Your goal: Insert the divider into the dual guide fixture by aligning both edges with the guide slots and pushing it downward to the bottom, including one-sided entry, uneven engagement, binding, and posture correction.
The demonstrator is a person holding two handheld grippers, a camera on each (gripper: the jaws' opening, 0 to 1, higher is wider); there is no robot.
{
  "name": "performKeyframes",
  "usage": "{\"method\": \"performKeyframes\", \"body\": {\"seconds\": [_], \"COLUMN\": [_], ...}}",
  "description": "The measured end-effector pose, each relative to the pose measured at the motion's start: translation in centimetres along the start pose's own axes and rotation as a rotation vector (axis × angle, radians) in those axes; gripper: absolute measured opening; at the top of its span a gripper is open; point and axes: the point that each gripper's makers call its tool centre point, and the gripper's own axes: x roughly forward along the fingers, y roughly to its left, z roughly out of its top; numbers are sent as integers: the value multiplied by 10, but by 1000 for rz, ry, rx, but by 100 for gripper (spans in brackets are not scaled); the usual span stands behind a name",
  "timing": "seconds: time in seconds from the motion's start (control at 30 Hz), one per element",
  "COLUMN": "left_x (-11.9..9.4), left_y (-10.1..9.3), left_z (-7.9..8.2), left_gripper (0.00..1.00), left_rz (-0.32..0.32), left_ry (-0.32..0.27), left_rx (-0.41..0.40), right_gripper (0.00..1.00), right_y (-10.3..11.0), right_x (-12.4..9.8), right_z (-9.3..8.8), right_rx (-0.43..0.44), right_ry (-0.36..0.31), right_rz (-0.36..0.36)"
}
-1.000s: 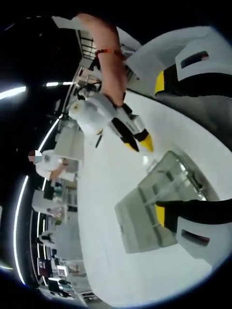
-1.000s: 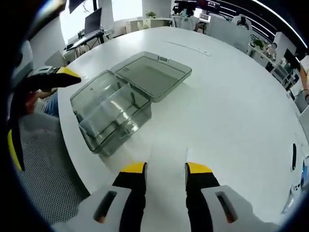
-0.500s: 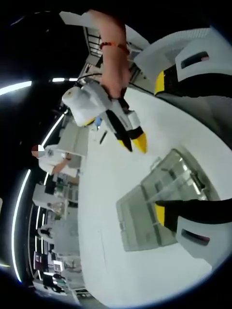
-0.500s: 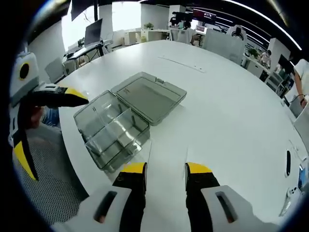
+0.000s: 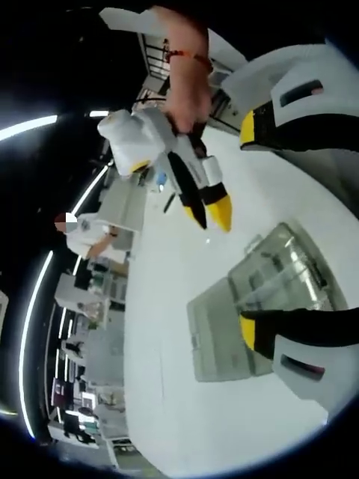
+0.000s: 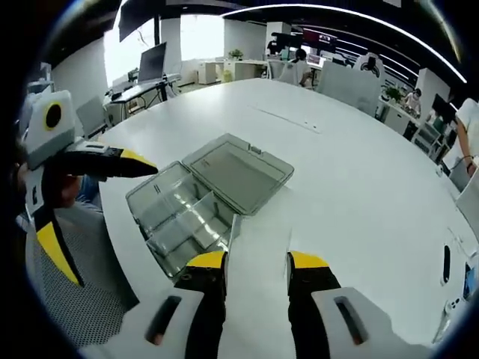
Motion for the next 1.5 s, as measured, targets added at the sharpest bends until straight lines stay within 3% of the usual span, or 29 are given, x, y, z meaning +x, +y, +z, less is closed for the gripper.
{"method": "performKeyframes", "body": {"seconds": [0.17, 0.33, 0.9, 1.13, 1.23, 1.5], "left_x": [-2, -2, 0, -1, -4, -2], "left_y": [5, 9, 15, 15, 17, 19], "left_z": [10, 16, 18, 22, 32, 27], "left_gripper": [85, 82, 76, 67, 65, 53], "left_rz": [4, 35, 58, 52, 62, 64], "left_ry": [-50, -72, -96, -118, -170, -150], "left_rx": [-42, -35, -88, -118, -118, -189], "right_gripper": [27, 27, 27, 27, 27, 27], "right_y": [10, 21, 39, 48, 52, 63], "right_x": [0, -2, -5, -7, -7, -8], "right_z": [6, 12, 28, 34, 36, 43], "right_rx": [-24, -46, -91, -114, -124, -141], "right_ry": [-33, -57, -115, -139, -149, -176], "right_rz": [19, 53, 95, 113, 126, 154]}}
